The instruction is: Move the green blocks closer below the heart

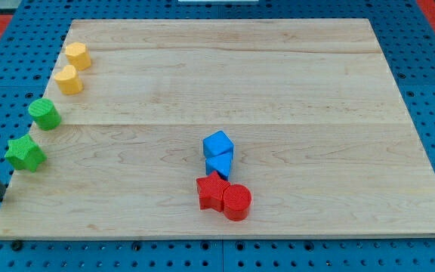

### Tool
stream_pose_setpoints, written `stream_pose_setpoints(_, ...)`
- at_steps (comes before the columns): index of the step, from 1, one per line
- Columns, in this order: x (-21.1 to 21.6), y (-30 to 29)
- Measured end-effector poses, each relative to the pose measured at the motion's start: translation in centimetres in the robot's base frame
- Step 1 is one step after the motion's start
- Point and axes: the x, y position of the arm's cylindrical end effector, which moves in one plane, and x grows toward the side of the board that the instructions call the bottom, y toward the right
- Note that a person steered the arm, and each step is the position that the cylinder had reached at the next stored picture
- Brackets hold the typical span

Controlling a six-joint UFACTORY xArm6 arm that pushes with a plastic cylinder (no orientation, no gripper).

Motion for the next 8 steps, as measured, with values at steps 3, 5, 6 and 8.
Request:
stream_pose_setpoints(3, -3.6, 3.4)
stream_pose_setpoints(5, -2.1, -0.1)
stream_pose_setpoints(6, -4.3, -0.2)
stream_pose_setpoints(8, -9.7, 0.3)
